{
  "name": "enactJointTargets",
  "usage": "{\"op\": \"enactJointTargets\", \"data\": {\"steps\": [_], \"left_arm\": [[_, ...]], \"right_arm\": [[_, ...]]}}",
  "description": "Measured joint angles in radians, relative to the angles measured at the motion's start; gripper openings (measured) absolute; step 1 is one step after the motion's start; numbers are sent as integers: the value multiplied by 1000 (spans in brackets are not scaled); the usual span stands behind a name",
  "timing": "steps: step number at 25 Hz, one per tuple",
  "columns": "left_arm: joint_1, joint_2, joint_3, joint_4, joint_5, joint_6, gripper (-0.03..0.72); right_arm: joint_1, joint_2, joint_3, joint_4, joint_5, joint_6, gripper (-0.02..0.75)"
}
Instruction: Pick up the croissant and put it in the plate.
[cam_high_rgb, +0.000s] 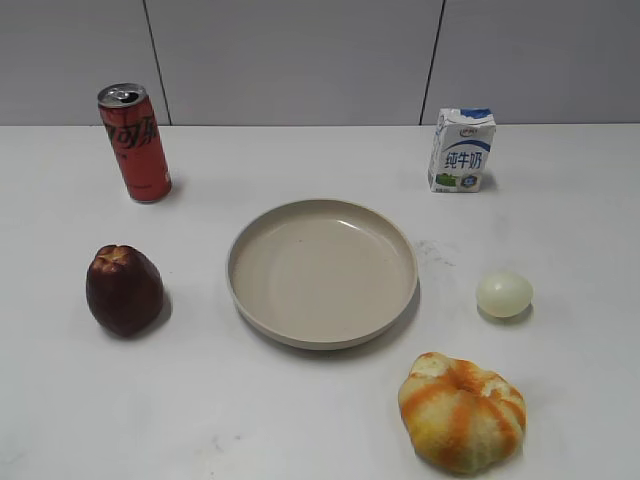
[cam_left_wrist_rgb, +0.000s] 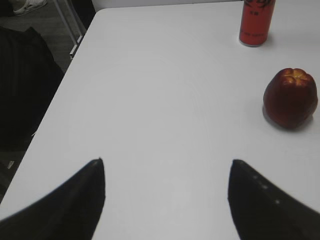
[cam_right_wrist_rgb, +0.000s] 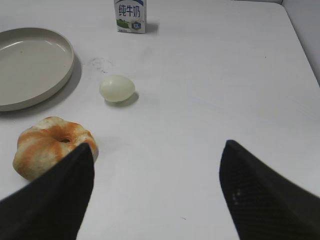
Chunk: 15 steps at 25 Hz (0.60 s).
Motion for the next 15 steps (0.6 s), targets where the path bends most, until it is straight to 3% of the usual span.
{"op": "enactJointTargets", "data": {"steps": [15], "left_arm": [[0,0,0,0,0,0,584]], "right_arm": [[0,4,0,0,-1,0,590]]}}
